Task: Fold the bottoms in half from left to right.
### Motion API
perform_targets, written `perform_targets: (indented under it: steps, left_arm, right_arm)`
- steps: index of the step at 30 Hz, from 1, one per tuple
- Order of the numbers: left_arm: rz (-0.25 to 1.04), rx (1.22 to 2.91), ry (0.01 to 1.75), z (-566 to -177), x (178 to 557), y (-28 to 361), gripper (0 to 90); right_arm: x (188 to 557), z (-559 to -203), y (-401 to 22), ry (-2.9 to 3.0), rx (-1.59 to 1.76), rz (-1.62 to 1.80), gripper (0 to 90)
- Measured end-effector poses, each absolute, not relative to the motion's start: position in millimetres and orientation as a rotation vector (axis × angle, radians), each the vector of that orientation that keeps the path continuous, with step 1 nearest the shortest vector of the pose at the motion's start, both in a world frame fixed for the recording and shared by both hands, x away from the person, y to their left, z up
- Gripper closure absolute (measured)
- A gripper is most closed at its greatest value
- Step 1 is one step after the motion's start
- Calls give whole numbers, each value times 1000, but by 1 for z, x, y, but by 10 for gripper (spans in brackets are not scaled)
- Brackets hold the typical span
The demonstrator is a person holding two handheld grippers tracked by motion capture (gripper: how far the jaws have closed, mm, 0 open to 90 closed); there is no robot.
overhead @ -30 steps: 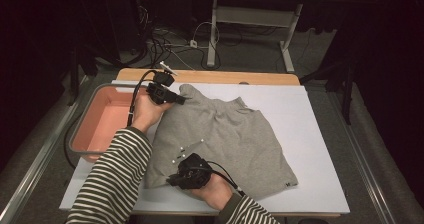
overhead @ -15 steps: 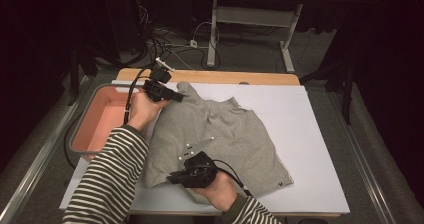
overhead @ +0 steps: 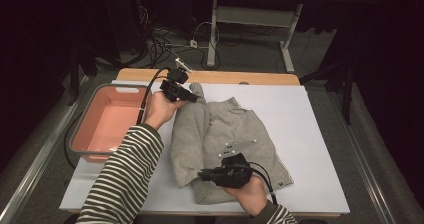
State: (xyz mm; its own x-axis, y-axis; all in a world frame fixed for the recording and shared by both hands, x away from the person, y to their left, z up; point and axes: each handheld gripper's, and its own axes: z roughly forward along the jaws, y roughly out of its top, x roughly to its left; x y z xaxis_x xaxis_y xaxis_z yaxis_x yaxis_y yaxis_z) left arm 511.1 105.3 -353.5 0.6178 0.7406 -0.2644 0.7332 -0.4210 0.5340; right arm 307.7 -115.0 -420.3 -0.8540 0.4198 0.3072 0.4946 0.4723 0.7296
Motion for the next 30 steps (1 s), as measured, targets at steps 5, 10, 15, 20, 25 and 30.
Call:
perform_targets:
  steps: [5,10,15,20,25,30]
  left_arm:
    - [15,2233,1154,-354,515,94,793]
    - [24,2240,1159,-355,520,84,792]
    - [37,2236,1164,-357,526,73,791]
    - [37,2249,1153,-360,530,63,790]
    - [38,2260,1133,-365,534,46,790]
    - [34,2255,1130,-370,538,35,789]
  right_arm:
    - [306,-427,-137,-2608,-898,-1345,863]
    - [303,-430,-154,-2608,-958,-1340,863]
    - [299,-433,-169,-2612,-1018,-1336,863]
    - [295,-435,-180,-2607,-1072,-1334,862]
    - [288,-437,-195,-2608,-1135,-1338,863]
    - [285,-439,-204,-2597,-1186,-1333,863]
